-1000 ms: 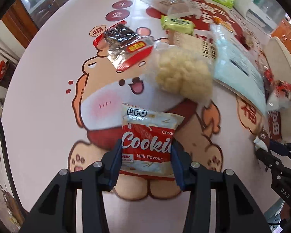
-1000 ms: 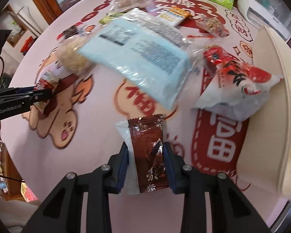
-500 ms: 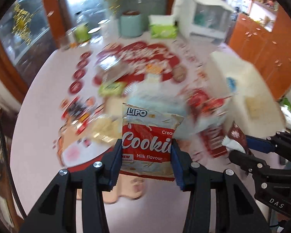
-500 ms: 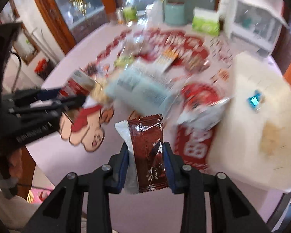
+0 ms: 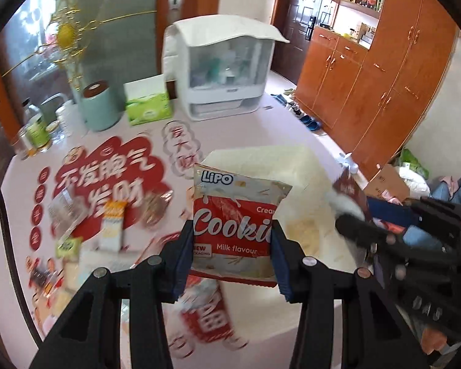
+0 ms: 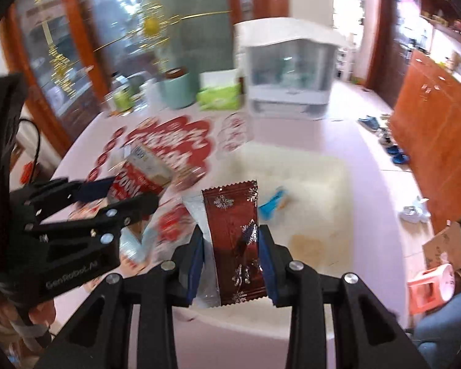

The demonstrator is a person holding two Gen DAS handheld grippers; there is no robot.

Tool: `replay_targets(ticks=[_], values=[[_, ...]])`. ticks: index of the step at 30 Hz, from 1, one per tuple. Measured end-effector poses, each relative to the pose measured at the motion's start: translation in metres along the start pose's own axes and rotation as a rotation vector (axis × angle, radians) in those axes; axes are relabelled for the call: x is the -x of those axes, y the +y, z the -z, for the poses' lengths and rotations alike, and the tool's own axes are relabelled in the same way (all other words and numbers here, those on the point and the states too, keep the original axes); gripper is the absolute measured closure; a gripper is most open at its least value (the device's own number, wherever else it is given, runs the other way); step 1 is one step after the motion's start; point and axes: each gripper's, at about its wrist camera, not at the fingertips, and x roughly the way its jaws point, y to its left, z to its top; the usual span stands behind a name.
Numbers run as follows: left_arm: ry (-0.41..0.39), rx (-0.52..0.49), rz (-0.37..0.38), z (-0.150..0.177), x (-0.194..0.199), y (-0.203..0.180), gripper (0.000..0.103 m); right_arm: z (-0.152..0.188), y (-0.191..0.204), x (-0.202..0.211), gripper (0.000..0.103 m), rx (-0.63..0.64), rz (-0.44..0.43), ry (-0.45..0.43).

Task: Organize snacks
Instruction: 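Carry both packs into the white tray and open both tools to release them, then grasp the dark chocolate pack with the left tool while the right tool grasps the clear printed bag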

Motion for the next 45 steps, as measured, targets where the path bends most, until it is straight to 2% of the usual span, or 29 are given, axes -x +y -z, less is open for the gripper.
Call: replay_targets(ticks=[5,11,12,14,15,16,17,19,23,31,35,45], values=[[0.032,0.001,-0.003,-0.022,-0.029,-0.024,0.058,-0.036,-0.049,-0.018,0.068,-0.062,0.036,0.000],[0.118,0.007,0.009,-0.016,-0.063,-0.037,0.057,-0.056,-0.081,-0.060,0.067,-0.098,0.062,0.041],[0.129,0.012,0.007,-0.015,-0.067,-0.038,0.054,-0.057,-0.085,-0.070,0.067,-0.100,0.067,0.052],[0.152,0.031,0.025,-0.012,-0.075,-0.038,0.034,-0.057,-0.088,-0.085,0.067,-0.103,0.070,0.074],[0.163,0.041,0.029,-0.011,-0.079,-0.037,0.015,-0.056,-0.087,-0.091,0.066,-0.104,0.069,0.082],[0.172,0.048,0.021,-0.010,-0.081,-0.037,0.009,-0.055,-0.088,-0.098,0.063,-0.107,0.058,0.094],[0.174,0.048,0.003,-0.009,-0.084,-0.035,0.009,-0.053,-0.088,-0.106,0.056,-0.117,0.046,0.111],[0.185,0.037,-0.026,-0.008,-0.087,-0.035,0.009,-0.050,-0.090,-0.115,0.050,-0.128,0.040,0.126],[0.225,0.061,-0.030,-0.003,-0.094,-0.028,0.009,-0.047,-0.086,-0.124,0.045,-0.123,0.031,0.141],[0.247,0.108,-0.028,-0.002,-0.093,-0.026,0.009,-0.043,-0.080,-0.131,0.045,-0.115,0.006,0.156],[0.227,0.108,-0.019,-0.002,-0.086,-0.031,0.009,-0.040,-0.080,-0.129,0.045,-0.126,-0.015,0.156],[0.167,0.041,0.013,0.005,-0.053,-0.058,0.009,-0.025,-0.082,-0.114,0.045,-0.144,-0.025,0.153]])
